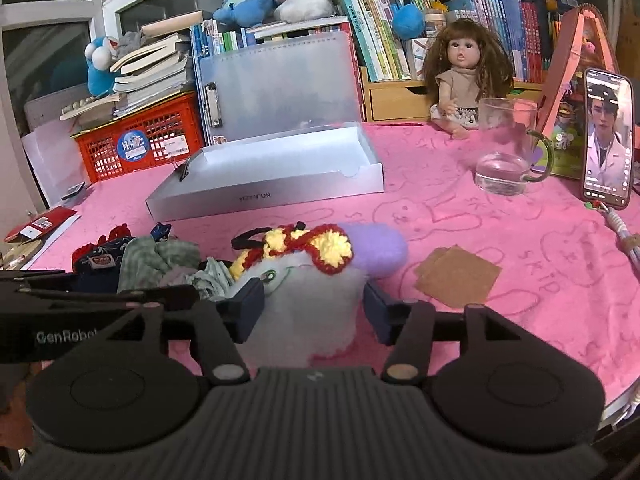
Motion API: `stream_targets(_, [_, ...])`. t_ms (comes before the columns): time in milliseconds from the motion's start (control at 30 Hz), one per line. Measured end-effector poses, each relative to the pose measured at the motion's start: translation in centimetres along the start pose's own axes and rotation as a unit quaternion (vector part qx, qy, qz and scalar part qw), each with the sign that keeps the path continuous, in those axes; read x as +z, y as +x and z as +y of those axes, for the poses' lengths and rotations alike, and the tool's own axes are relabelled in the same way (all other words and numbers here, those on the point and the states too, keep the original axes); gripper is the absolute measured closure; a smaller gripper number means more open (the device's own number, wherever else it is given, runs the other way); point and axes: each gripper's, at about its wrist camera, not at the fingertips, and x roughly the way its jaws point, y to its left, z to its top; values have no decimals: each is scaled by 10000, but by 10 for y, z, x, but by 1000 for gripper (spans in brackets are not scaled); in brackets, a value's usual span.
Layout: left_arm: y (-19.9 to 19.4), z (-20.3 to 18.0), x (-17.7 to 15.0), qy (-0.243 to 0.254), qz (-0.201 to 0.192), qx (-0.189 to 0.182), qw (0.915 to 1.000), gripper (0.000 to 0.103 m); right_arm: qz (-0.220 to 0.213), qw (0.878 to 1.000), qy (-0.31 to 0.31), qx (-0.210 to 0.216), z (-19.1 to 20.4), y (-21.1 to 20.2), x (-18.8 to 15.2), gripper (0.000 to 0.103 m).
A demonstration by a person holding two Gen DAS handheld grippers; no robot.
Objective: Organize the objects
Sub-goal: 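Grasp the green checkered cloth doll with the left gripper while the right grasps the white fluffy plush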
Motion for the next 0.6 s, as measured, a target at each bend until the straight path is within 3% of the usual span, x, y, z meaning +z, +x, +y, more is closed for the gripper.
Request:
stream_targets(33, [1,1,0,-36,-18,18,10000,55,4,10000,3,5,-1,0,0,30])
stream_targets(67, [0,2,0,-92,-61,53,9999,71,8,10000,12,18,-2,0,-1,29])
stream_targets(167, [-3,4,0,-191,-152,-17,9997,81,19,10000,20,74,-3,-1,-3,29])
stream_targets(200, [-5,3,0,-146,-180,-5,9997,90,21,9999,4,98,-3,-1,-3,28])
stream_targets(400, [-14,7,2,-192,-294,21,9994,96,107,9995,-150,246,7,4,-4,24])
stream_targets(600, [-22,10,2,-224,-367,52,9991,96,182,9990,-394,136,18,13,-6,21])
